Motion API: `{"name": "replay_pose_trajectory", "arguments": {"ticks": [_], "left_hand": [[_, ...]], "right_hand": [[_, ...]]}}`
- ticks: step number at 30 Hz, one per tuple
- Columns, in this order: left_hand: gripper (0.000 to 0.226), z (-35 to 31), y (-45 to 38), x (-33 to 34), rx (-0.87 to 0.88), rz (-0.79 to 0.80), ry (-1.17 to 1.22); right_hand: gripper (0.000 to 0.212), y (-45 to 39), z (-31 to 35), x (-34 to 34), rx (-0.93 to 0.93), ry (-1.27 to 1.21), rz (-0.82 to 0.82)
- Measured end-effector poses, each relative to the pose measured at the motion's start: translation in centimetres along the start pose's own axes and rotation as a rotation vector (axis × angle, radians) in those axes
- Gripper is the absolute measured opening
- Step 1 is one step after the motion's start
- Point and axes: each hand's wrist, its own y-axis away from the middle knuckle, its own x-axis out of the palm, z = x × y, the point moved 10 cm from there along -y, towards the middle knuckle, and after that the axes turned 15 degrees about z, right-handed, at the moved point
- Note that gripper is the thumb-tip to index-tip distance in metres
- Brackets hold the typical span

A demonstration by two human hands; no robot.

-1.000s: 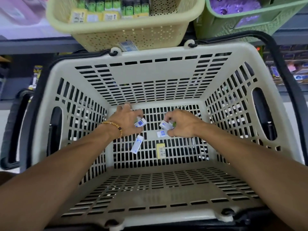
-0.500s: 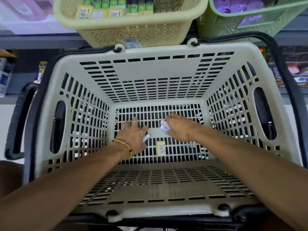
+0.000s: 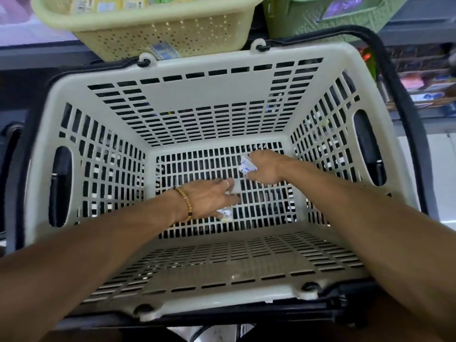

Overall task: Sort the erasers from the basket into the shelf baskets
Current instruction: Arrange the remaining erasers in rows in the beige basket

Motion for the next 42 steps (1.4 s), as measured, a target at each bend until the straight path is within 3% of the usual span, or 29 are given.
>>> {"name": "replay_pose_trajectory", "arguments": {"ticks": [5,8,10,12,15,17,19,24,29,34,38,42], "left_hand": [[0.06,-0.2,-0.2,0.7,0.036,0.022,-0.099],[0.051,0.8,0.2,0.7,-0.044,-0.035,0.065],[0.043,2.5,1.0,0.3,-0.13,-0.074,0.345],[0.04,4.3,2.3,0.0,-0.19,-0.13,0.773],[0.02,5.5,4.9,-2.0,-0.111,-0.353,1.508],[0.013,5.8,6.4,-4.1,-0.025,-0.495,1.772],[0.009,5.6,7.6,-6.3,0.078,-0.597,1.93],[0.011,5.0,10.9,-11.1,0.29,-0.817,2.067],[0.031,5.7,14.5,-12.9,0.365,-1.009,2.15],[0.033,7.1,18.4,-13.5,0.336,-1.144,2.138],[0.034,9.1,21.9,-14.7,0.405,-1.244,2.09],[0.033,11.8,25.0,-15.4,0.391,-1.322,2.029]], "right_hand": [[0.011,-0.1,0.1,0.2,-0.069,-0.292,0.101],[0.01,0.8,0.7,0.0,-0.124,-0.491,0.147],[0.012,1.7,1.2,-0.7,-0.171,-0.58,0.15],[0.012,2.9,1.6,-1.8,-0.215,-0.694,0.129],[0.018,5.2,2.2,-3.7,-0.276,-0.929,0.05],[0.02,7.1,3.2,-5.0,-0.32,-0.905,-0.039],[0.02,9.2,4.7,-6.3,-0.343,-0.724,-0.173],[0.019,15.4,8.8,-9.3,-0.542,-0.651,-0.53],[0.018,19.0,12.5,-11.0,-0.55,-0.431,-0.693],[0.025,19.9,17.4,-11.9,-0.616,-0.276,-0.601],[0.023,20.7,20.0,-14.3,-0.745,-0.384,-0.587],[0.005,19.8,19.2,-18.4,-0.711,-0.678,-0.654]]}}
